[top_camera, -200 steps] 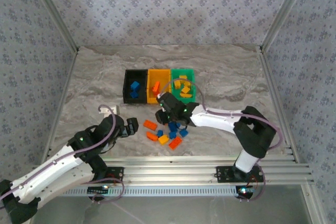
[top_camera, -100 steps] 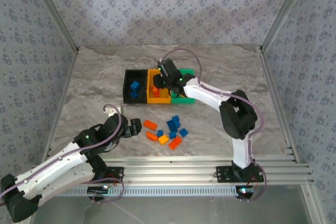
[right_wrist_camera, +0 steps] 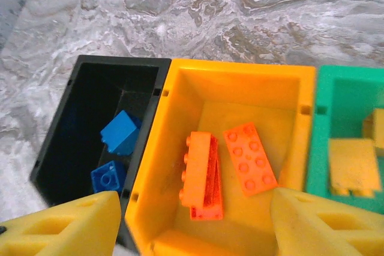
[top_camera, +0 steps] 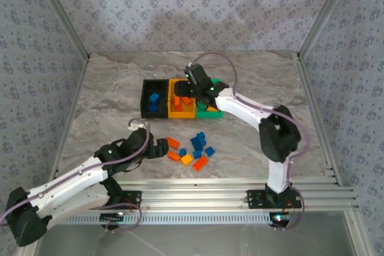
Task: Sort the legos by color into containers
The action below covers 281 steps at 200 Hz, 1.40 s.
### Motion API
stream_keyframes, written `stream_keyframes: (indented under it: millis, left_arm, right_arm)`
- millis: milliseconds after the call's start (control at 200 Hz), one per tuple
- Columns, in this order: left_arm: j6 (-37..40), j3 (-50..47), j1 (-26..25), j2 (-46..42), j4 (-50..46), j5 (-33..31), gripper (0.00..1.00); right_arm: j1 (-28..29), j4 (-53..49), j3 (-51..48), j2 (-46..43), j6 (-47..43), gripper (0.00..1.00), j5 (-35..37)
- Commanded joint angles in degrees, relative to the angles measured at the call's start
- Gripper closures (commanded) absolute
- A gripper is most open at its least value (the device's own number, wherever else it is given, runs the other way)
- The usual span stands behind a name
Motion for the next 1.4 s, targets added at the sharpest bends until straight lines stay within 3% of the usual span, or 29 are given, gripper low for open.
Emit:
stream_keyframes:
  millis: [0,200,475,795,1089,1174,1319,1399]
  left_arm:
    - [2.33,1.8,0.13,4.29,4.98,3.88,0.01]
    - [3.24,4.97,-2.74,14.32,7.9,4.81,0.04]
    - [0.87,3.79,-3.77,21.63,11.62,7.32,0.24]
    - [0.08,1.58,-4.25,22.85,4.17,7.35,0.4]
    - [1.19,1.98,-3.96,13.47,-6.49,2.93,0.46]
    - [0.92,3.88,-3.87,11.99,-7.81,3.22,0.41]
    - [1.11,5.26,-5.09,11.92,-3.33,6.11,0.11]
    - [4.62,6.55,-6.21,14.81,-1.6,6.92,0.06]
  right_arm:
    - [0.64,3.46,-8.41,-8.64,3.35,0.31,0.52]
    - [1.62,5.13,-23.54,-19.28,6.1,0.31,1.14]
    - [1.33,5.91,-36.69,-30.35,8.39,0.3,3.7]
    - [-0.32,5.64,-40.36,-35.19,8.95,0.29,4.88]
    - [-1.24,6.42,-42.34,-37.12,9.55,0.29,4.45]
    - [-1.36,6.49,-42.56,-37.57,9.5,0.29,4.35]
    - [-1.52,6.7,-42.79,-37.75,9.58,0.29,4.18]
    - [-1.65,6.51,-43.02,-37.83,9.67,0.29,4.26]
